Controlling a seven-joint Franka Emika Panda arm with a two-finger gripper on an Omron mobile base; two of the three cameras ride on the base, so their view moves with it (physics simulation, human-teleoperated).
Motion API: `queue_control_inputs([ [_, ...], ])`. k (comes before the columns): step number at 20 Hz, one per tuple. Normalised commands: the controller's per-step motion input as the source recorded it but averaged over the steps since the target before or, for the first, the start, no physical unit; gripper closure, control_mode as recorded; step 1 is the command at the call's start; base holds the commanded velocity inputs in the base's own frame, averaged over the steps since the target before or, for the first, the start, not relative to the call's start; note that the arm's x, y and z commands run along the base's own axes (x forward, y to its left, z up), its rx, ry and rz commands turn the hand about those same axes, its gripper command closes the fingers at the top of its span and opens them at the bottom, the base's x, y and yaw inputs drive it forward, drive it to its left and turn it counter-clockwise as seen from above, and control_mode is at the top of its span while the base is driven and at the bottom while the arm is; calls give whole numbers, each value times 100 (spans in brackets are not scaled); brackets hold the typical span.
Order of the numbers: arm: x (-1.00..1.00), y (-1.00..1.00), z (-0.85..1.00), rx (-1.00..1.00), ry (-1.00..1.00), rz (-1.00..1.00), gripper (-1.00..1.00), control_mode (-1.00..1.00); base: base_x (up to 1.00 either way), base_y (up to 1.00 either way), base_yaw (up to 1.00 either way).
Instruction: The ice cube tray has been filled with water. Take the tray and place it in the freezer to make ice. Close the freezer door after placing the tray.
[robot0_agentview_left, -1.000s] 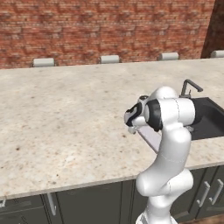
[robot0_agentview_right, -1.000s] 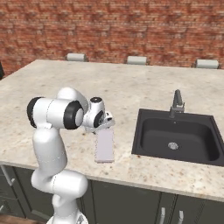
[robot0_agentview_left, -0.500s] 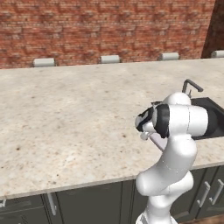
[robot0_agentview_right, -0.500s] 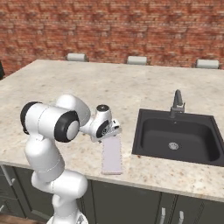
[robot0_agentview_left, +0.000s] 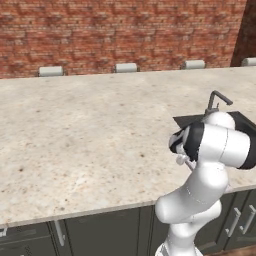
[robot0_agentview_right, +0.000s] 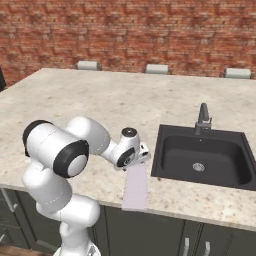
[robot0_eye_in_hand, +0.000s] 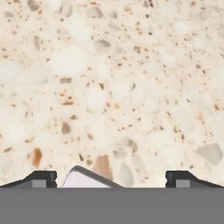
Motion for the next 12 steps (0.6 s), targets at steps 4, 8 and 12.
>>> queue_control_inputs([
  [4, -3, -22, 13, 2, -7, 0, -100, -100, 0, 0, 0],
  [8, 0, 0, 59, 0, -14, -6, -100, -100, 0, 0, 0],
  [12, -9, 0, 56, 0, -10, -9, -100, -100, 0, 0, 0],
])
